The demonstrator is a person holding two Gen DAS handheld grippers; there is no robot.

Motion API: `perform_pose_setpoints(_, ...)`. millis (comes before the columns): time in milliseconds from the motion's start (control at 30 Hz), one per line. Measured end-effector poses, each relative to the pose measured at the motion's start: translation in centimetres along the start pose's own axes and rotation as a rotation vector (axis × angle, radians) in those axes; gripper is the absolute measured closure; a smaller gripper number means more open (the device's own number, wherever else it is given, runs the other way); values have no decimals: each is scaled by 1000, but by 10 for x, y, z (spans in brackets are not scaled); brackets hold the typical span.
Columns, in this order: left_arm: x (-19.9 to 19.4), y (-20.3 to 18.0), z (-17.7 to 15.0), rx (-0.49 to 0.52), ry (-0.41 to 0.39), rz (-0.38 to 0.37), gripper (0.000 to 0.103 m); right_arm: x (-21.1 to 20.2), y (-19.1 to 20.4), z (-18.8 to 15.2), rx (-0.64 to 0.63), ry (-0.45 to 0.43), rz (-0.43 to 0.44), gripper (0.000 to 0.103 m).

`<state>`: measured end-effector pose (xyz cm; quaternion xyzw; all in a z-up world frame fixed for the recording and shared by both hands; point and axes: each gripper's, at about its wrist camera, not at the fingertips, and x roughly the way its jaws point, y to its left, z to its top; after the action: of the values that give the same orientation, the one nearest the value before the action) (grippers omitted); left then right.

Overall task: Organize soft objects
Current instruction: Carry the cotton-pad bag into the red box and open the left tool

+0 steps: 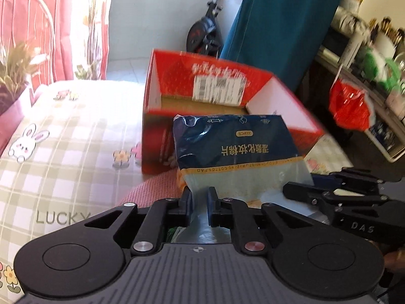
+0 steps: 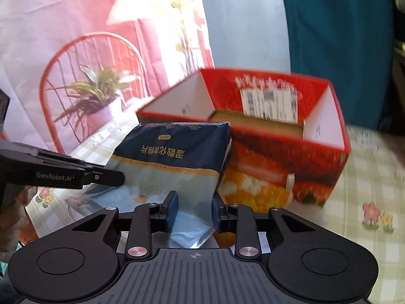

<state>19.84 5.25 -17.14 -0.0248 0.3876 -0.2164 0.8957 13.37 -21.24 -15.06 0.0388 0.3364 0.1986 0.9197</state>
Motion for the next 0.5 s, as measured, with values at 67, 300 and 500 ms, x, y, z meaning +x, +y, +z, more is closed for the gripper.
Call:
perform_pose_setpoints(67,-8,-2,6,9,-33,-7,91,-7,1,6,-11,-28,4,77)
perform_pose_setpoints(300,-11,-15,46,24,-121,-3,85,-15,-9,36,-48,-102,-5,77)
perform_pose_setpoints(500,11,-24,85,51,-169,0,85,-1,-33,66,-93,-166,-52,77)
